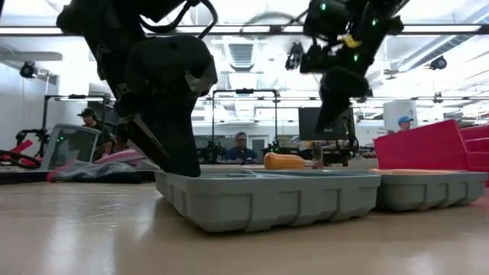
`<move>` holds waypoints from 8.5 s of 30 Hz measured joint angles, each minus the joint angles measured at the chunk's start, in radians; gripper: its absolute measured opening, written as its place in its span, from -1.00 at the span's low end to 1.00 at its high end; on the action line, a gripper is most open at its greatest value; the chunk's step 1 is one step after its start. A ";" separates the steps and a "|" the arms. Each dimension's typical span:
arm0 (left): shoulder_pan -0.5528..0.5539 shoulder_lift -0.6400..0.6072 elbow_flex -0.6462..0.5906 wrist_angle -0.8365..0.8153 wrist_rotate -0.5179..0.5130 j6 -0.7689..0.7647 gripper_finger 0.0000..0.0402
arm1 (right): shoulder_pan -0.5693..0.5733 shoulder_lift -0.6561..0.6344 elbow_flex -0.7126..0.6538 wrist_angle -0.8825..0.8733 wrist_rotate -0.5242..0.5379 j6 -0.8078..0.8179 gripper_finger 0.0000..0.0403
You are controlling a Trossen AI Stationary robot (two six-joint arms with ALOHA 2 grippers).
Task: Prefit tool cases
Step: Remove the hammer from the pre-fit tool case
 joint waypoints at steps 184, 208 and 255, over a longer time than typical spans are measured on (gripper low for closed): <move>-0.029 -0.051 0.002 -0.003 0.004 -0.004 -0.18 | -0.272 0.184 0.025 0.024 -0.063 -0.386 -1.00; -0.029 -0.051 0.002 -0.002 0.004 0.000 -0.18 | -0.183 0.245 0.025 0.183 -0.192 -0.285 -1.00; -0.031 -0.051 0.003 -0.001 0.015 -0.008 -0.18 | -0.178 0.165 0.024 -0.255 -0.204 -0.248 -1.00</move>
